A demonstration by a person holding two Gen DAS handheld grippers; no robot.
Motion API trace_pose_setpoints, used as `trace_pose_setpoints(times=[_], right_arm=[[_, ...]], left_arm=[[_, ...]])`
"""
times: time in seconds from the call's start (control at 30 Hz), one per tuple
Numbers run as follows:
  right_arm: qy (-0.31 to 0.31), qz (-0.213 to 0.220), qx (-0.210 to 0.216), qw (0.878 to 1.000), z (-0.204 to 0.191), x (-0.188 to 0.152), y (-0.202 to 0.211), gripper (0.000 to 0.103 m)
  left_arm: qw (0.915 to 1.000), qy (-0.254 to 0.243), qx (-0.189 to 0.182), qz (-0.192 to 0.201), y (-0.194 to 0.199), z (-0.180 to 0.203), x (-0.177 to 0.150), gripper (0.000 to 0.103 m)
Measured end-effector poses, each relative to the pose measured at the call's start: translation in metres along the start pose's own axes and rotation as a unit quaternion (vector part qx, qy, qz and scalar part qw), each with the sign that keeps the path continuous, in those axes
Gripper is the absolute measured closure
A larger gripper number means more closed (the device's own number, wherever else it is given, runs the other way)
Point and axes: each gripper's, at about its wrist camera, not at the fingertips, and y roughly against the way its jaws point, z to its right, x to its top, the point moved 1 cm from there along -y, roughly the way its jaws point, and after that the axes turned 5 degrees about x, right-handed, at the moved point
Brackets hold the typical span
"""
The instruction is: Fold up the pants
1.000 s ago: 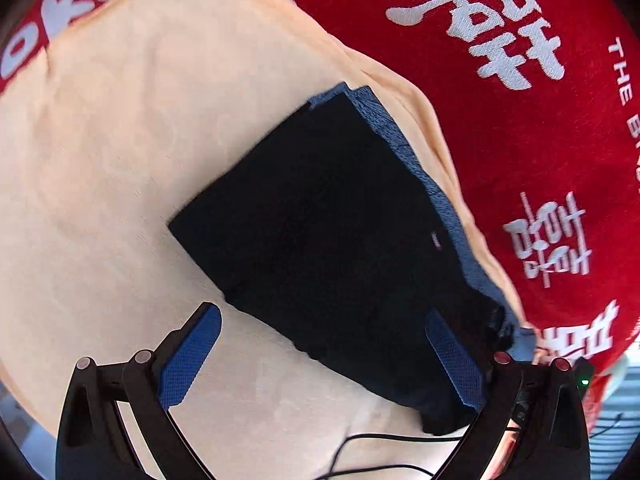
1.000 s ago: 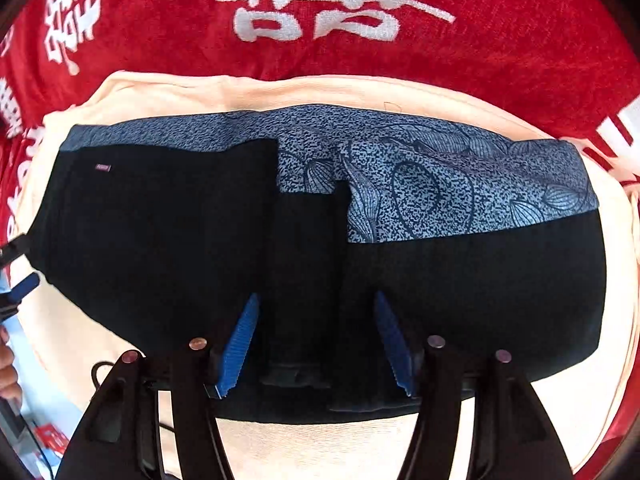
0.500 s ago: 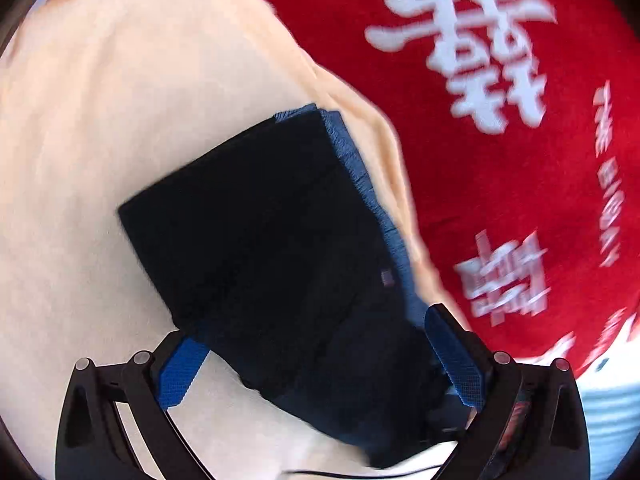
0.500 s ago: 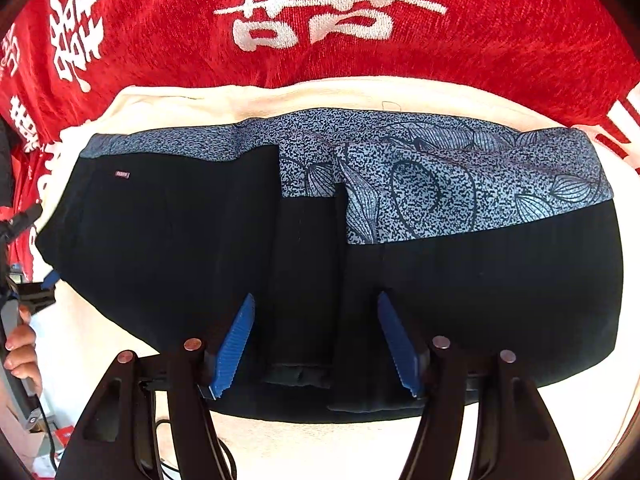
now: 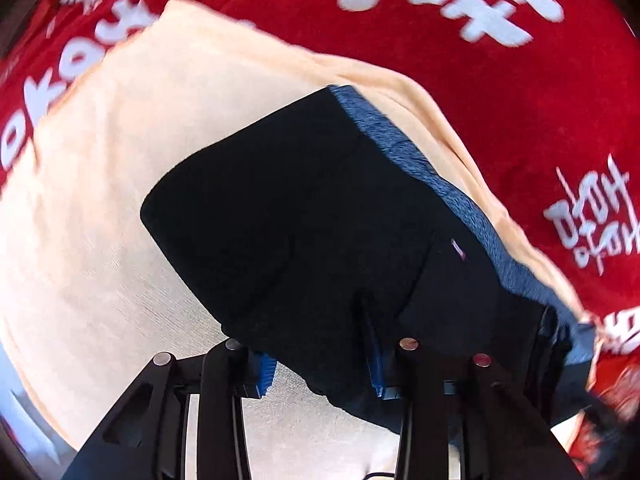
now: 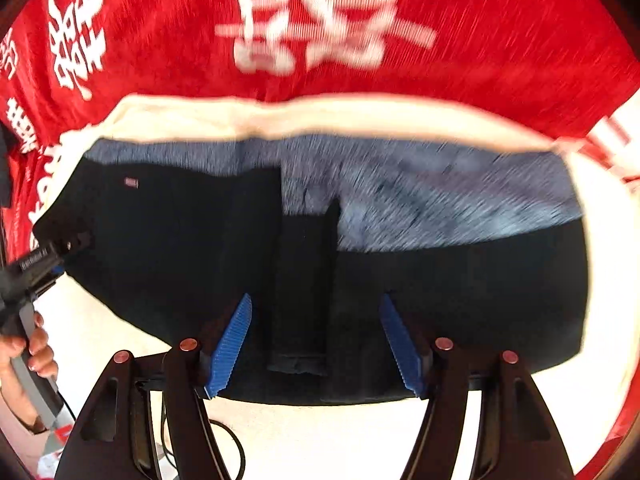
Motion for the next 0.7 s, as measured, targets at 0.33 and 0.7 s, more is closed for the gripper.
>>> trace_pose_setpoints(times=[0.33,0.7], right_arm=[[0.050,-0.037,0.105,0.993,-0.085,0.061,0.029,0.022],[0.158,-0.146,0.125,0.968,-0.231,0.121,-0.032,0.017]], left_arm=[[0.9967,-0.069,0.027,0.033,0.020,0.013,-0.009,0.065],[0.9893,-0.123,0.049,0.061,0.009,0.022,-0.019,0.065]])
